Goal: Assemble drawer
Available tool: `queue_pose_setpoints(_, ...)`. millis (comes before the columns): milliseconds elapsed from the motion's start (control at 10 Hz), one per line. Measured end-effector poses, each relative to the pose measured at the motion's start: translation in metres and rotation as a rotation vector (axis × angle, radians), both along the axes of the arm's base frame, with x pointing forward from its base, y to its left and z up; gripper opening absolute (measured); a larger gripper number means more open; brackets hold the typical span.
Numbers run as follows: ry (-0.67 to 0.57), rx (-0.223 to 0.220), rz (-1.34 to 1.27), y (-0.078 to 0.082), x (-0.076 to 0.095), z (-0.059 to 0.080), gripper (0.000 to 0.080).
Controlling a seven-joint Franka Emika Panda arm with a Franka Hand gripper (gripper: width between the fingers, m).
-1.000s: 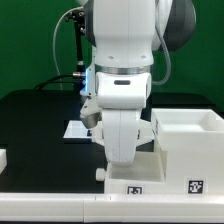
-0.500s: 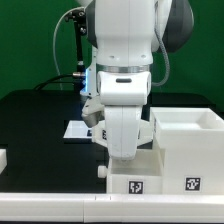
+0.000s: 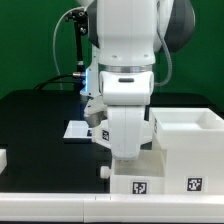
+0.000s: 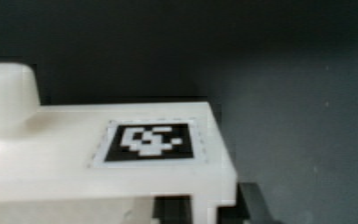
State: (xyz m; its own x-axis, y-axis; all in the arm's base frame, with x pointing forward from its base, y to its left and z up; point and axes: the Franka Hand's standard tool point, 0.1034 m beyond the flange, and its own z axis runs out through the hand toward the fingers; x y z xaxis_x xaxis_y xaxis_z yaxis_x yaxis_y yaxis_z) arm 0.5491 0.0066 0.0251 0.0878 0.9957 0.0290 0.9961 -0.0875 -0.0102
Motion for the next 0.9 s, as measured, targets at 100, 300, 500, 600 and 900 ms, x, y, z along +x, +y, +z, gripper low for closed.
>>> queue_pose_setpoints(100,-0.001,0.003,0.009,0.0046,0.0013,-0.0001,0.0038)
queue_pose_setpoints(300,-0.002,0.006,0.028,0.0077,0.0024,-0.0003,0.0038)
queue_pose_setpoints(500,-0.005,0.006,0.053,0.0073,0.0036,-0.0005,0.0038)
queue_pose_setpoints(600,-0.004,0.006,0.051,0.0071,0.0034,-0.0006,0.0038)
queue_pose_setpoints(900,0.010,0.001,0.048,0.0038,0.0042,0.0078,0.0449)
